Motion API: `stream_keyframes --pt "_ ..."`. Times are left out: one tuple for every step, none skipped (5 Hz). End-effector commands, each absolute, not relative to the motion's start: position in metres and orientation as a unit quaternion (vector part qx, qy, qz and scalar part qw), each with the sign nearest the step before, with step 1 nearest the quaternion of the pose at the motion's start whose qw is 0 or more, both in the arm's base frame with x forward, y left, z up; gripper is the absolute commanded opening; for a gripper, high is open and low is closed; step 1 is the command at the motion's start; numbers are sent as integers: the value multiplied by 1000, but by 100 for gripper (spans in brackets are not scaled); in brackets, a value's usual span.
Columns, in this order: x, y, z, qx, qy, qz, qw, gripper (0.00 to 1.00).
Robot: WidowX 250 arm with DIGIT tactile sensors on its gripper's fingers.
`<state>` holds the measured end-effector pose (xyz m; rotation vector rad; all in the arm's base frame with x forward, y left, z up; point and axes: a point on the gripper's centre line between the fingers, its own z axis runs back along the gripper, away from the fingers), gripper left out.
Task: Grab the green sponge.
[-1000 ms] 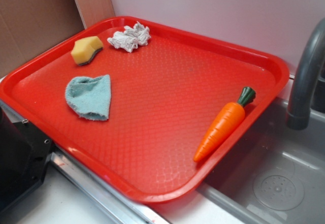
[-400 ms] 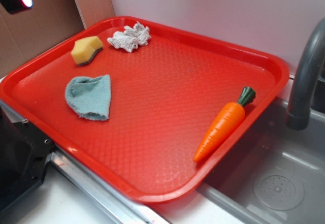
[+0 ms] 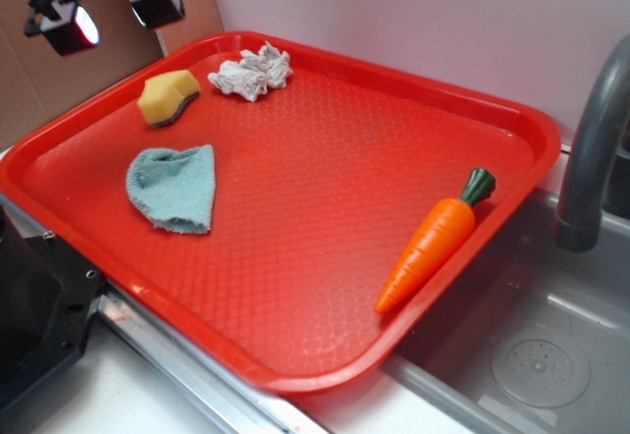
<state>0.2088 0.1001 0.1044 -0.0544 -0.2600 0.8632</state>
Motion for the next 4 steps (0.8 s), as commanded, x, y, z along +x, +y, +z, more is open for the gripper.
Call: stream_keyframes --pt "236 129 64 -6 -125 419 899 100" --pt "249 130 40 17 -104 406 908 100" --pt "254 133 25 37 -89 405 909 100" --pt "251 133 27 29 -98 421 902 0"
